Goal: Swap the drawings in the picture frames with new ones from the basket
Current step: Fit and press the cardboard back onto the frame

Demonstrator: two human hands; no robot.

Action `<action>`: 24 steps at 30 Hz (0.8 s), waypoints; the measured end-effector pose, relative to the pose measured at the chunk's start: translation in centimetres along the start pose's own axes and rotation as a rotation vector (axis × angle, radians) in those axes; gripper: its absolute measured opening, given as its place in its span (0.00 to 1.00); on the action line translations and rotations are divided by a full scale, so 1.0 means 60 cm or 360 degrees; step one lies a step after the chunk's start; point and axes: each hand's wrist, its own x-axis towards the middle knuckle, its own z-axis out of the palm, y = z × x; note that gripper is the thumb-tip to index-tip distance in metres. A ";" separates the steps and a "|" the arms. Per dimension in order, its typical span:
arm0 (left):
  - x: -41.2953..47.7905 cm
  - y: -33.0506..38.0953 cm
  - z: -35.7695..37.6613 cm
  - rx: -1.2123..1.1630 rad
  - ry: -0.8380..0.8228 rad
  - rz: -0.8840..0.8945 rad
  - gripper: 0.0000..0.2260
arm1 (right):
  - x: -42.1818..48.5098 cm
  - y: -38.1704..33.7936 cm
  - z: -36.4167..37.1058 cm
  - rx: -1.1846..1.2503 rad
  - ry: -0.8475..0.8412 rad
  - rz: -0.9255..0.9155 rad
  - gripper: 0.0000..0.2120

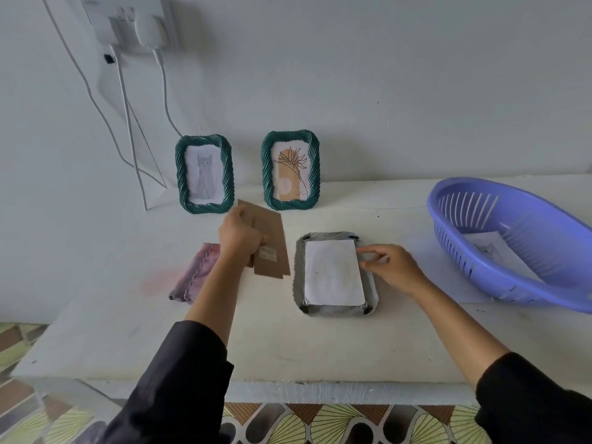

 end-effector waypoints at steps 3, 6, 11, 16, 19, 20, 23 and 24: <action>-0.018 0.030 0.018 -0.0421 -0.0206 -0.0024 0.35 | -0.004 -0.018 -0.001 0.0032 0.0390 -0.0194 0.11; -0.042 0.042 0.055 -0.0654 -0.0554 -0.0202 0.35 | -0.006 -0.050 -0.002 0.0376 0.0096 -0.0124 0.10; -0.054 0.022 0.101 -0.0524 -0.0717 -0.0282 0.31 | -0.015 -0.054 0.006 0.0519 -0.0155 0.0101 0.12; -0.046 0.017 0.105 -0.0263 -0.0909 -0.0236 0.16 | -0.018 -0.041 0.004 0.0545 -0.0108 0.0280 0.16; -0.039 0.017 0.105 -0.0160 -0.0913 -0.0185 0.15 | -0.019 -0.041 0.005 0.0567 -0.0111 0.0301 0.16; -0.037 0.017 0.105 -0.0137 -0.0917 -0.0175 0.17 | -0.019 -0.042 0.004 0.0565 -0.0107 0.0307 0.16; -0.031 0.014 0.109 -0.0108 -0.0972 -0.0142 0.20 | -0.020 -0.044 0.001 0.0560 -0.0102 0.0300 0.16; -0.030 0.013 0.111 -0.0112 -0.0988 -0.0134 0.18 | -0.022 -0.045 -0.001 0.0563 -0.0101 0.0294 0.15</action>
